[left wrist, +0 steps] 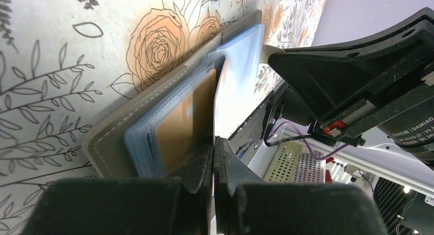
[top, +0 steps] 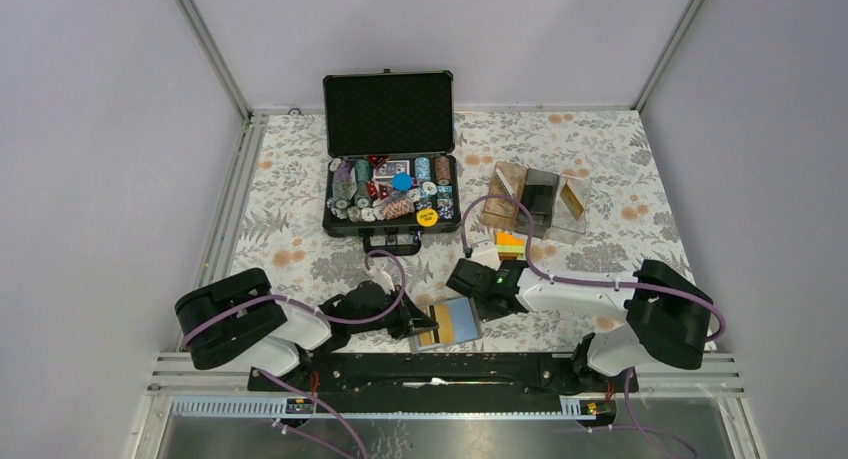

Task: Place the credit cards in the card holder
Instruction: Insert the credit card into the card holder.

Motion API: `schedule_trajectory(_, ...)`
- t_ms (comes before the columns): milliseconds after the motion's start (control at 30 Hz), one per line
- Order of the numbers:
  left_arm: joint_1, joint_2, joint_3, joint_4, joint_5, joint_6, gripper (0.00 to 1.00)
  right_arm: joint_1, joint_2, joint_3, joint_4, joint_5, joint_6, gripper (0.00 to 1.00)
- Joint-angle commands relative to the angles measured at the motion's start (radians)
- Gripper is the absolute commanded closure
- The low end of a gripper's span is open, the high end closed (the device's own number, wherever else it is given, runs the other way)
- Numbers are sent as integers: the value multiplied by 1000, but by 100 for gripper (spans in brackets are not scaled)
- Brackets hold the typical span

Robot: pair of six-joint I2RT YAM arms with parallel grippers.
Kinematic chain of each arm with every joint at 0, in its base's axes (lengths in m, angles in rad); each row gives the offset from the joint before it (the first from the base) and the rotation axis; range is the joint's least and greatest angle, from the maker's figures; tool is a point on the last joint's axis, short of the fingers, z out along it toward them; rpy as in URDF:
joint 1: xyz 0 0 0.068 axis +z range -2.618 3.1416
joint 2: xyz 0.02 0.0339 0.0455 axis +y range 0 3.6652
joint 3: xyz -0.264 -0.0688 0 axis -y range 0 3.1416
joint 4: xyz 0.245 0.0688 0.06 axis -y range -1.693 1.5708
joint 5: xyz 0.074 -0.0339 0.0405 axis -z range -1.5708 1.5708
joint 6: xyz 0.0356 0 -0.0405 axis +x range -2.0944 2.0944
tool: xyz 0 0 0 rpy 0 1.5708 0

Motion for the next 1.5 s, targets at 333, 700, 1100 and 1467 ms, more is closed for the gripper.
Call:
schedule_trajectory(333, -17, -12, 23, -17, -52, 6, 100, 20, 18, 40, -10, 15, 8, 100)
schedule_trajectory(700, -17, -139, 70, -279, -108, 115, 100, 20, 7, 32, -14, 20, 13, 100)
schedule_trajectory(1100, -17, -116, 131, -373, -81, 211, 100, 24, 7, 34, -22, 22, 14, 100)
schedule_trajectory(1467, -7, -159, 172, -486, -85, 294, 100, 26, 11, 36, -23, 22, 15, 100)
